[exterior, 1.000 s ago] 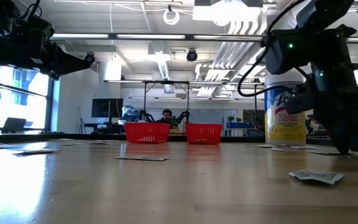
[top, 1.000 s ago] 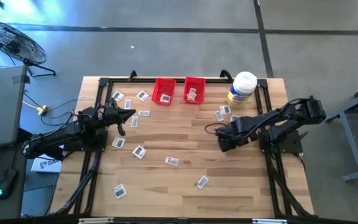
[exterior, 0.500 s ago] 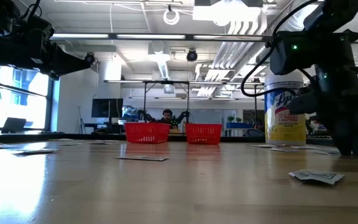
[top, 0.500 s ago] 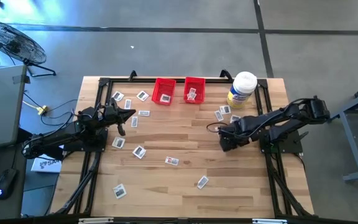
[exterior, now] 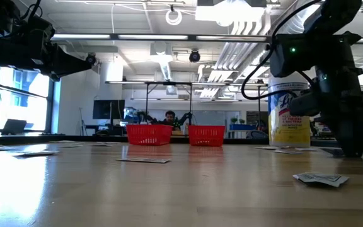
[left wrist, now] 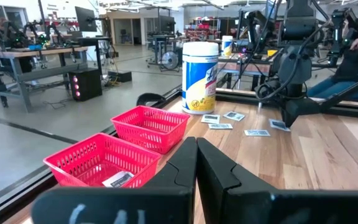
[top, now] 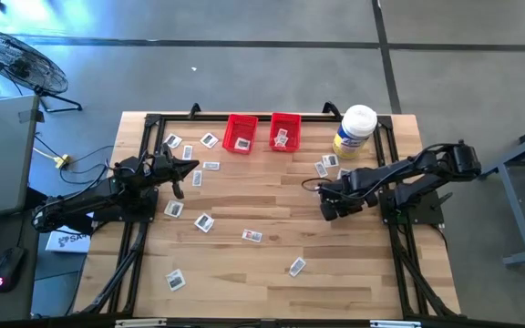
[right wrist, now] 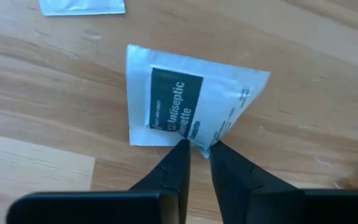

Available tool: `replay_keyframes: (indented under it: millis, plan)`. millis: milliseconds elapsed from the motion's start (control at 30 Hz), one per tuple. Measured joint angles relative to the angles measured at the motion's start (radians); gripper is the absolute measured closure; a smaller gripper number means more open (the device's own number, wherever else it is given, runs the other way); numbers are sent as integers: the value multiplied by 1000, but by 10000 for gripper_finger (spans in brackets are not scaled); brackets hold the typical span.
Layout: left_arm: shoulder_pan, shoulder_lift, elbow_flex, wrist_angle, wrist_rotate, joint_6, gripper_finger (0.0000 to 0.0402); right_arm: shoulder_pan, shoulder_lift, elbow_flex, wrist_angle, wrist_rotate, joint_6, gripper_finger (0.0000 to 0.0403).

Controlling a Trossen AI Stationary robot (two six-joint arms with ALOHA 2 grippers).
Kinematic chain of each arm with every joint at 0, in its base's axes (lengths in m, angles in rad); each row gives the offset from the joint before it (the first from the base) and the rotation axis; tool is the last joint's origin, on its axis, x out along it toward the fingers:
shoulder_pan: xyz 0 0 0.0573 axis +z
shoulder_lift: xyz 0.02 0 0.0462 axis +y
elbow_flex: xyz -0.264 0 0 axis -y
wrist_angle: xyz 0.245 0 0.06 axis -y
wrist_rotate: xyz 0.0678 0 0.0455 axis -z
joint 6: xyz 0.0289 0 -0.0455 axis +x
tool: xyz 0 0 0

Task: Pick & Place First Aid Supplies
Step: Put the towelette pack into the left red bin

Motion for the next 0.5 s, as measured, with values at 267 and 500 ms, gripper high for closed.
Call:
replay_keyframes:
  millis: [267, 500]
  plan:
    - [0, 0, 0, 0, 0, 0, 401, 0, 1, 9, -6, -1, 0, 372]
    - [0, 0, 0, 0, 0, 0, 401, 0, 1, 12, -8, -2, 1, 399]
